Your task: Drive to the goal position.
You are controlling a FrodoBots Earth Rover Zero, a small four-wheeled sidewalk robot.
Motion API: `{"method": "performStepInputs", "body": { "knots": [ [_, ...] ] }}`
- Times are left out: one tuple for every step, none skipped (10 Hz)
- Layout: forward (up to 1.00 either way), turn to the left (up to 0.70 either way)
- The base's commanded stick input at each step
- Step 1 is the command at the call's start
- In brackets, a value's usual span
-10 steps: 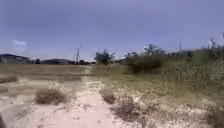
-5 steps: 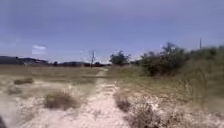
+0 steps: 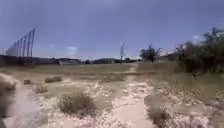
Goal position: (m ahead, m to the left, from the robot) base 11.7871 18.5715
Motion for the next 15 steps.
{"method": "performStepInputs", "body": {
  "knots": [
    [0.70,0.27],
    [0.70,0.27],
    [0.70,0.27],
    [0.70,0.27],
    [0.70,0.27],
    [0.70,0.27],
    [0.70,0.27],
    [0.70,0.27],
    [0.70,0.27],
    [0.70,0.27],
    [0.70,0.27],
    [0.70,0.12],
    [0.70,0.00],
    [0.70,0.00],
    [0.70,0.00]
  ]
}}
